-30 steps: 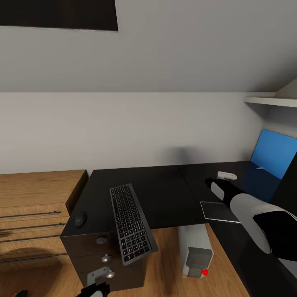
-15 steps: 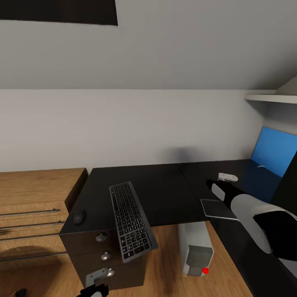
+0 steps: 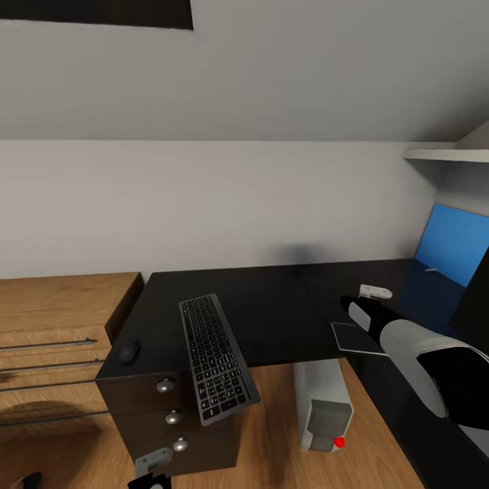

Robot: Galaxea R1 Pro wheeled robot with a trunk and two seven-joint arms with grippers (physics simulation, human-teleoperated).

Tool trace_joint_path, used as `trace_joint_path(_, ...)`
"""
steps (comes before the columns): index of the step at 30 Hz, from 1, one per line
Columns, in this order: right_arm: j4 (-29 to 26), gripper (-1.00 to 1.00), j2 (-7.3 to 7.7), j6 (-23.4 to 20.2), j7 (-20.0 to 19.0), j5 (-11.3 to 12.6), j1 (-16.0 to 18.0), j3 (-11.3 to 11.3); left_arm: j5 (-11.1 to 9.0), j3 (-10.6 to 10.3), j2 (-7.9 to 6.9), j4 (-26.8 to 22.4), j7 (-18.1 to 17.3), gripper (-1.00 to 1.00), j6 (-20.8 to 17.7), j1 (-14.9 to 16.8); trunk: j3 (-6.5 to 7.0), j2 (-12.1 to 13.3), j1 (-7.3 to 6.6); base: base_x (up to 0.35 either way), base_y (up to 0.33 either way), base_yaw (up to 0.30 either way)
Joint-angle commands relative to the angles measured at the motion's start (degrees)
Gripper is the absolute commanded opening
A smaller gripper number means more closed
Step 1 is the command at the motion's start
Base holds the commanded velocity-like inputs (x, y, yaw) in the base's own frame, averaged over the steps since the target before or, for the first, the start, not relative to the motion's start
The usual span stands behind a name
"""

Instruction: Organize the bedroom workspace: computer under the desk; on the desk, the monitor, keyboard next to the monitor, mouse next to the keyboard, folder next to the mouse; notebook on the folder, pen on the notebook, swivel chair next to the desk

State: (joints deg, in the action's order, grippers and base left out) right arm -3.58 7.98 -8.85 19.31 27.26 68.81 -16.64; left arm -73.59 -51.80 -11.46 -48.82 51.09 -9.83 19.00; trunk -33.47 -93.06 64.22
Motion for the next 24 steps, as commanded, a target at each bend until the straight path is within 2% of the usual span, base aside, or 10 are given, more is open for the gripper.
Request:
trace_joint_path(1, -0.14, 1.0, 0.02, -0.47, 0.27, 0.35, 0.01, -0.53, -0.07, -0.23, -0.06, -0.08, 0.32, 1.0, -0.28, 0.08, -0.24, -0.45, 0.22, 0.0, 0.0, 0.0)
trace_joint_path(24, -0.05, 1.0, 0.02, -0.38, 0.28, 0.33, 0.01, -0.59, -0.1, -0.23, -0.05, 0.04, 0.24, 1.0, -0.28, 0.08, -4.37, -9.67, 5.27, 0.0, 0.0, 0.0)
